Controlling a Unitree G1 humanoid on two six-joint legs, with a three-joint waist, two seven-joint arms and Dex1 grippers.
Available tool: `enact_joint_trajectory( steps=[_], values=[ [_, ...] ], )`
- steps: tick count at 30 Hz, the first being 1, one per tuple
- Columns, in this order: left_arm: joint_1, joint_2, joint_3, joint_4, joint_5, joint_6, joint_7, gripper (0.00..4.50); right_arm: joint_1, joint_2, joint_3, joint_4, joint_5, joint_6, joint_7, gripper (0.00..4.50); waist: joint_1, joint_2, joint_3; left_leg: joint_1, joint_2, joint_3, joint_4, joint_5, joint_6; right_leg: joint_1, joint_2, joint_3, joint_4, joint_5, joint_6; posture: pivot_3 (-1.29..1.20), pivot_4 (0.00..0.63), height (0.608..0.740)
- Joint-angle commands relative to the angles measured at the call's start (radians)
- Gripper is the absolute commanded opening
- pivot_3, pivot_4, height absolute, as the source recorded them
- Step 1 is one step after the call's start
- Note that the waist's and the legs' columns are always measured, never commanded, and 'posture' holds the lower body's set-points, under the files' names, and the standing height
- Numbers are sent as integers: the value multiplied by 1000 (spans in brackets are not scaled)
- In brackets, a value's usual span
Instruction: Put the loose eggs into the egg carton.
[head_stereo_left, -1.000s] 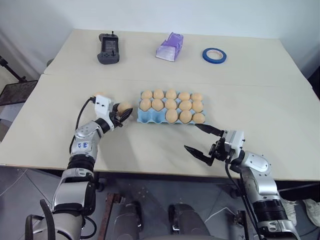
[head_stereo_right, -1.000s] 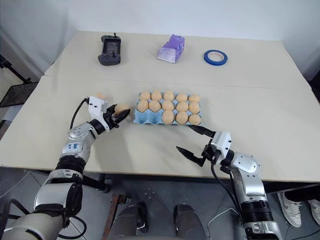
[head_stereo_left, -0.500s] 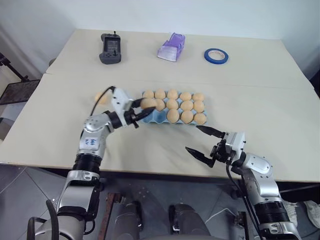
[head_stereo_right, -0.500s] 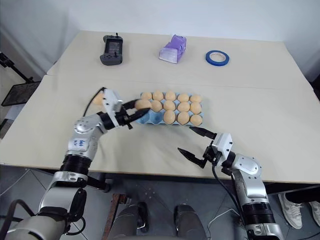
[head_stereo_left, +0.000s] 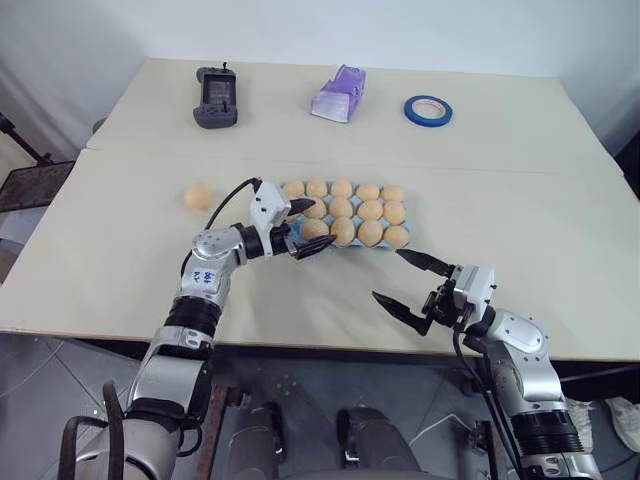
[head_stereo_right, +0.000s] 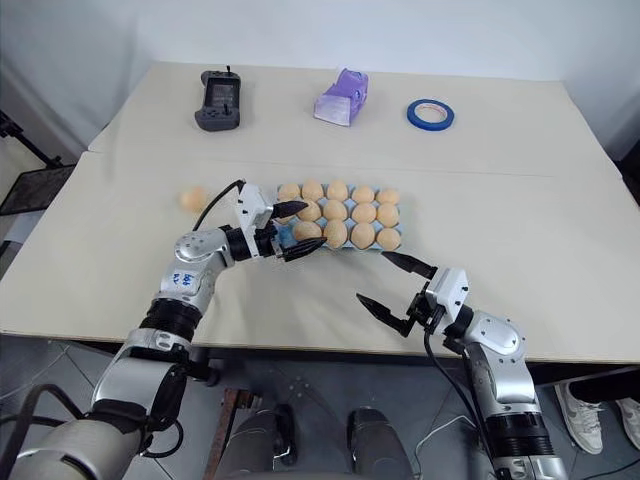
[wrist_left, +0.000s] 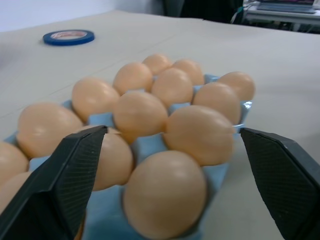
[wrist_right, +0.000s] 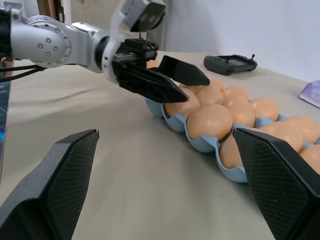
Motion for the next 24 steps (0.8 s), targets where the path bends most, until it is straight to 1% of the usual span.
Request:
enact_joint_trajectory(
  steps=[1, 3, 5, 8, 12, 15, 20, 22, 24],
  values=[
    [39, 44, 34, -117, -34, 27, -7, 4476, -25, -7, -9, -2, 13, -7, 8, 4500, 2, 0, 0, 0, 0, 0, 0, 0, 0, 0, 0, 0, 0, 0, 0, 0, 150, 740],
    [66, 65, 53, -163, -43, 38, 11, 4476, -32, -4, -7, 10, 16, -9, 14, 4500, 3, 0, 0, 0, 0, 0, 0, 0, 0, 0, 0, 0, 1, 0, 0, 0, 150, 740],
    [116, 96, 116, -240, -71, 52, 58, 4476, -40, 2, 7, 29, 21, -3, 37, 4500, 3, 0, 0, 0, 0, 0, 0, 0, 0, 0, -1, 0, 0, 0, 0, 0, 150, 740],
    [256, 147, 242, -374, -120, 65, 139, 4476, -66, 8, 38, 59, 25, 4, 88, 4500, -6, 0, 0, 0, 0, 0, 0, 0, 0, 0, -1, 1, 0, 0, 0, 0, 150, 740],
    [439, 180, 330, -524, -138, 48, 188, 4476, -125, 4, 22, 122, 24, -8, 112, 4500, -8, 0, 0, 1, 1, 0, -1, 0, 0, 0, 0, 0, 1, 0, 0, 0, 150, 740],
    [603, 193, 414, -635, -170, 41, 207, 4476, -149, -4, 11, 142, 27, -9, 130, 4500, -7, 0, 0, 1, 0, 0, -1, 0, 0, 1, -2, 0, 0, 0, 0, 0, 150, 740],
    [846, 194, 523, -752, -230, 47, 202, 4476, -154, -14, -3, 160, 28, -21, 152, 4500, -1, 0, 0, 1, 0, 0, -4, -1, 0, 0, -4, -1, -2, -1, -2, 0, 150, 740],
    [893, 193, 538, -783, -264, 69, 199, 4476, -157, -13, -5, 167, 28, -26, 151, 4500, -1, 0, 0, 1, 0, -1, -4, -1, 0, 0, -4, -1, -3, -1, -3, 0, 150, 740],
    [903, 192, 543, -790, -265, 70, 222, 4476, -163, -9, -4, 180, 25, -33, 152, 4500, -1, 0, 0, 1, 0, -1, -5, -1, 0, 0, -5, -1, -3, -2, -4, 0, 150, 740]
  ],
)
